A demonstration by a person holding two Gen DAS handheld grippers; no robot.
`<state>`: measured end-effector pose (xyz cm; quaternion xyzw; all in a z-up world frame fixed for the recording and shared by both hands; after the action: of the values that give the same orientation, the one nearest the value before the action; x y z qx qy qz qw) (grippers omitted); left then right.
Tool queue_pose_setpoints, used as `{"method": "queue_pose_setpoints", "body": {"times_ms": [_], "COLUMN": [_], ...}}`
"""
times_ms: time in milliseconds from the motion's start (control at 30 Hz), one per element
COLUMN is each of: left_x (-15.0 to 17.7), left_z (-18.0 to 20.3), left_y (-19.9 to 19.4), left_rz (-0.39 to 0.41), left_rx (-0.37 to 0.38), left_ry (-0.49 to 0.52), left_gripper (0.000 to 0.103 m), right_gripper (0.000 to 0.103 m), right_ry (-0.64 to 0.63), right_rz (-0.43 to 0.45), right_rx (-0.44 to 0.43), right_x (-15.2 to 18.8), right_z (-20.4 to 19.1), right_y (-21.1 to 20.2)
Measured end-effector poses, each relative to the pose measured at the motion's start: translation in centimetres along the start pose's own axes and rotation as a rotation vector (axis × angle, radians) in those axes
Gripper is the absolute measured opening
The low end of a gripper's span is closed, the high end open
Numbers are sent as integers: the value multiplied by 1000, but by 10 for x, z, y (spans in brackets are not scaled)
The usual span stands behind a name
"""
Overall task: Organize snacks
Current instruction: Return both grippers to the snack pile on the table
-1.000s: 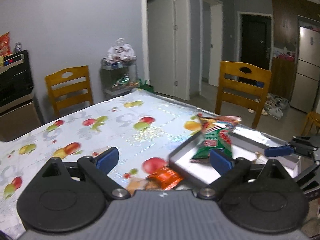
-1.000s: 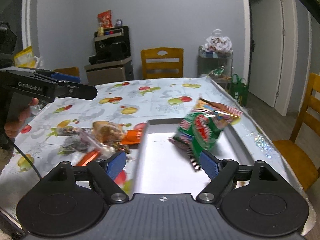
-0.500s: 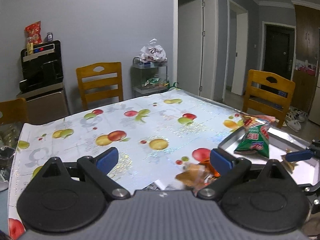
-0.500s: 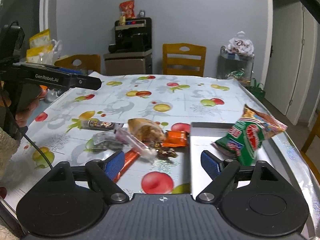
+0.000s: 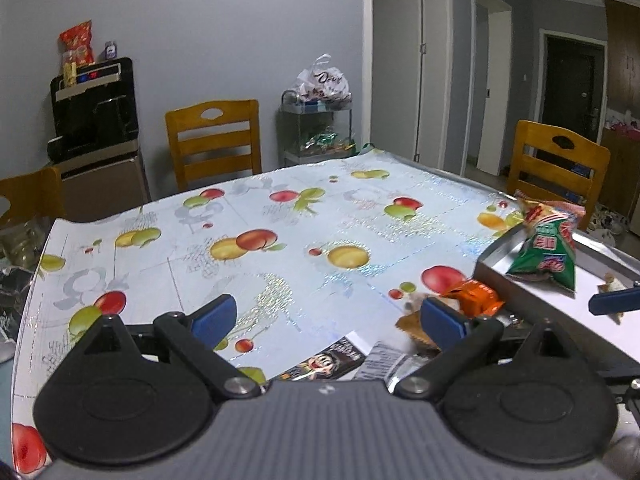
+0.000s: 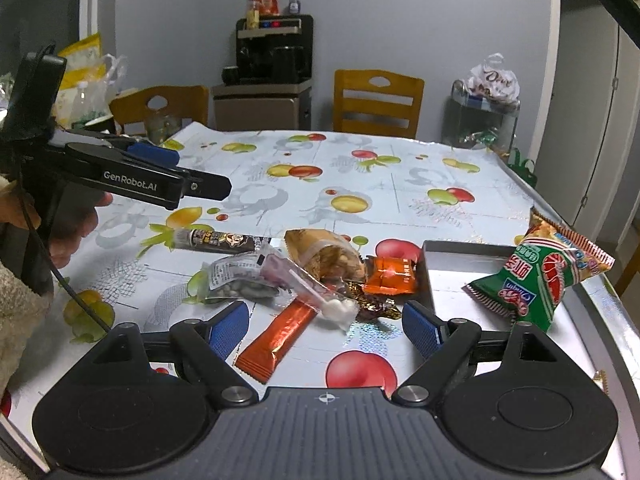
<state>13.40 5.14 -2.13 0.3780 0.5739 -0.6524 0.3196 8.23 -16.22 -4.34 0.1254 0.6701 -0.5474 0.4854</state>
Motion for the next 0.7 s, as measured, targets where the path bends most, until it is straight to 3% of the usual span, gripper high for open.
{"method": "queue_pose_setpoints", "body": {"times_ms": [400,533,700], "left_x": [19,26,31], "left_z": [-28,-38,-45], "left_y": [29,37,43], "left_rz": [-44,-69,-81], "left_rx": [-41,-75,-85], "left_ry": [-28,-39,-31], "left_gripper": [100,100,100], "right_gripper": [84,84,84], "right_ry": [49,-4,-100], "right_rz": [-25,-11,22], "right_rx": [-3,-9,51], "right_x": [3,0,-7], "right_z": [-13,-22,-20], "right_y": [41,45,51]}}
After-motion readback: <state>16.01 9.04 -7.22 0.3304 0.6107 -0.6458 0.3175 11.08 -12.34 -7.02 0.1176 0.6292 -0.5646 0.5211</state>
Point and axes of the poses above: each gripper's, at about its wrist camera, not at the fingertips, and y roughly the way its jaws point, z to its right, x to its underside, the point moved 7 cm from there along y, roughly the way its jaws point, and after that the axes turned 4 degrees about -y, right-handed, at the moved point
